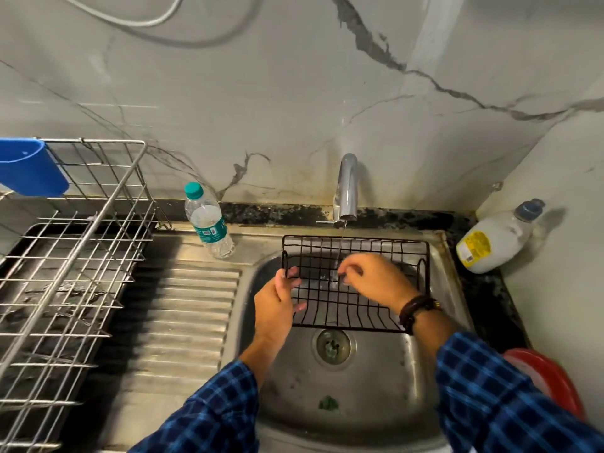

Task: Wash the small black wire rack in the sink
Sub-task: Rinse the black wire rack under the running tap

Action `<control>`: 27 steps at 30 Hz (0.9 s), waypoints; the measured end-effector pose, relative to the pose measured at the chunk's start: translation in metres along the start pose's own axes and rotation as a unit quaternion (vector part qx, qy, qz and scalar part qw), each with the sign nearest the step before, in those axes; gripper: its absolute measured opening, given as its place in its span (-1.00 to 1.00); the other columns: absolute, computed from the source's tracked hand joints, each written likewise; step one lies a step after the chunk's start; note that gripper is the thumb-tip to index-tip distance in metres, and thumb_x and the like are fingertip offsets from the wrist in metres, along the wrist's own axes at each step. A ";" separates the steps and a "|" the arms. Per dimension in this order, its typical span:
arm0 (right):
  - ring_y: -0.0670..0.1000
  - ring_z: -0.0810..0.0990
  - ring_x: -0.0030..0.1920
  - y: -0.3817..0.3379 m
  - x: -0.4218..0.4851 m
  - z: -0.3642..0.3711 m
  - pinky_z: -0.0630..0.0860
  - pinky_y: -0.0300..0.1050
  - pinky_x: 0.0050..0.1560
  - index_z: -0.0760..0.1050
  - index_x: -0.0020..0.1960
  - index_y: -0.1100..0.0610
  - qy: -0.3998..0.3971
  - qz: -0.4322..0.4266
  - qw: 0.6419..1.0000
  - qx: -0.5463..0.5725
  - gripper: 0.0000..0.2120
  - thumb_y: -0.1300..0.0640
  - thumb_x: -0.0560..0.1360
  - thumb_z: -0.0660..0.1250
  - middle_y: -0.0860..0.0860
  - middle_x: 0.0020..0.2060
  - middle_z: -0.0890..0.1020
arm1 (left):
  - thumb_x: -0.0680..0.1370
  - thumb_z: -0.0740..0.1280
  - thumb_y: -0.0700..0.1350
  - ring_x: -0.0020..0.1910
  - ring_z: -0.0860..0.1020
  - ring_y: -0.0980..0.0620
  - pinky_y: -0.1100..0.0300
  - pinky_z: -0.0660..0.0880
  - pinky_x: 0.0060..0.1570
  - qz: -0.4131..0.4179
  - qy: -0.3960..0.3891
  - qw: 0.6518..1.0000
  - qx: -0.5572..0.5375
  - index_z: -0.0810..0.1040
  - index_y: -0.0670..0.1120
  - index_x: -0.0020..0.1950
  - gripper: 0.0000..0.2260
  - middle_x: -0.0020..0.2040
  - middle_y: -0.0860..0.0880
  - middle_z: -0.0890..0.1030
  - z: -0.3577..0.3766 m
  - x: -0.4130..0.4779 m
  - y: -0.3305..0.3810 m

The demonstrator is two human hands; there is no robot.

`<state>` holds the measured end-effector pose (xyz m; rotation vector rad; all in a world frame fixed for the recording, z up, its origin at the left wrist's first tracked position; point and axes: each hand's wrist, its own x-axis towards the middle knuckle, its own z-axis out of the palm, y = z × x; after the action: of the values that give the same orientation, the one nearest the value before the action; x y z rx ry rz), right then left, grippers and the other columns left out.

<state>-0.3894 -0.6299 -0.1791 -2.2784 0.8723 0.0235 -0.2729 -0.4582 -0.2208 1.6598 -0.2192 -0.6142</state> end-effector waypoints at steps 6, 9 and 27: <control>0.09 0.53 0.06 -0.009 -0.005 0.010 0.53 -0.05 -0.02 0.56 0.04 0.05 0.120 0.110 0.978 -0.130 -0.82 -0.02 0.58 0.25 0.08 0.11 0.52 | 0.72 0.09 0.04 0.17 0.63 0.10 0.08 0.68 -0.12 0.024 0.031 0.998 -0.047 0.59 0.01 0.22 -0.70 0.14 -0.06 0.66 0.008 0.001 0.008; 0.24 0.27 0.43 -0.036 -0.010 0.039 0.32 0.20 0.39 0.46 0.35 0.05 0.030 0.088 0.978 -0.187 -0.50 -0.25 0.59 0.13 0.21 0.44 0.29 | 0.72 0.09 0.03 0.19 0.62 0.10 0.09 0.67 -0.07 0.041 0.040 0.995 -0.081 0.57 0.02 0.22 -0.71 0.20 -0.02 0.64 0.019 0.011 0.019; 0.16 0.64 0.16 0.025 -0.034 0.022 0.60 0.12 0.05 0.41 0.47 -0.04 0.099 0.001 0.930 -0.355 -0.25 0.36 0.35 0.51 0.12 0.30 0.59 | 0.68 -0.08 0.24 0.37 0.53 0.11 -0.09 0.29 0.51 -0.020 -0.077 0.989 -0.122 0.67 0.03 0.04 -0.44 0.22 0.11 0.68 -0.002 0.040 0.035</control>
<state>-0.4258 -0.6101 -0.2026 -2.9934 1.0988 0.1319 -0.2319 -0.4820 -0.1976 1.3861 -0.2133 -0.7692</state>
